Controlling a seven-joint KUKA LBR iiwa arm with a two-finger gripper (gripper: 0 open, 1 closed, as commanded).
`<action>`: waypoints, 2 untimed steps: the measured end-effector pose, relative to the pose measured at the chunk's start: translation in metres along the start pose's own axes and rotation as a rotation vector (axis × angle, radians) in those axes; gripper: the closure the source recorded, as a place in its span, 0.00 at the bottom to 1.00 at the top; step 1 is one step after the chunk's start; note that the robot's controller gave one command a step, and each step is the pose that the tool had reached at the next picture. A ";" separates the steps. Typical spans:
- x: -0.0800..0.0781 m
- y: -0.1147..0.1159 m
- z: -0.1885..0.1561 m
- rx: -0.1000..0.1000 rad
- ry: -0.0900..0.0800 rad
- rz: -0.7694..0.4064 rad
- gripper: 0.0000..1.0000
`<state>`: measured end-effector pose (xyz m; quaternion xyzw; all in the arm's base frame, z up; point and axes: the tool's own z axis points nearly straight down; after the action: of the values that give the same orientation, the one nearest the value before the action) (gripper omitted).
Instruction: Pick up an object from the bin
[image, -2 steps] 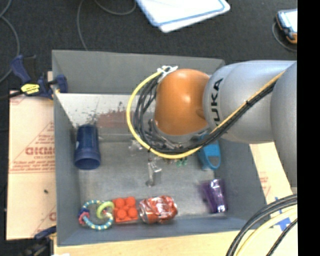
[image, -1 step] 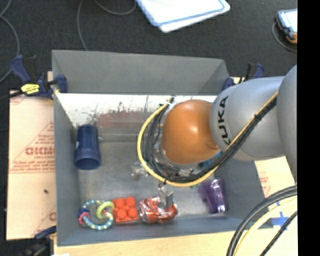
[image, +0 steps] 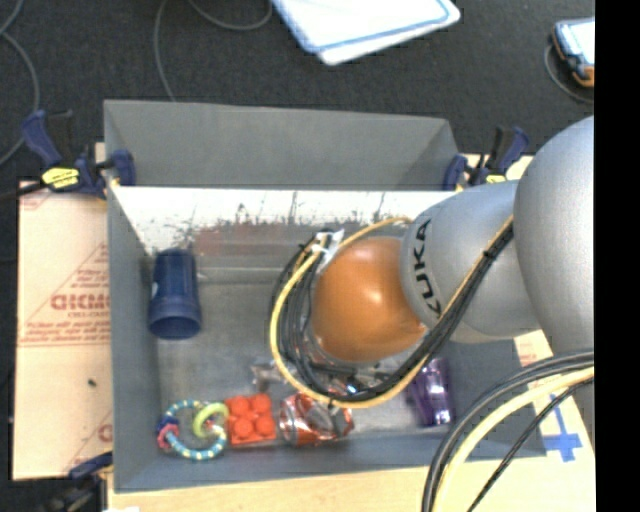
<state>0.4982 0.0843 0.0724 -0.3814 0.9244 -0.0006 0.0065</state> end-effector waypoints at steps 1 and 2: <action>0.024 -0.003 -0.003 0.001 -0.003 0.027 1.00; 0.024 -0.003 -0.003 0.001 -0.003 0.027 1.00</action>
Offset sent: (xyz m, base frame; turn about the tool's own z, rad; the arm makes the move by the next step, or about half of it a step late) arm 0.0000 0.0000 0.0000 0.0000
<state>0.4827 0.0653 0.0754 -0.3688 0.9295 -0.0006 0.0081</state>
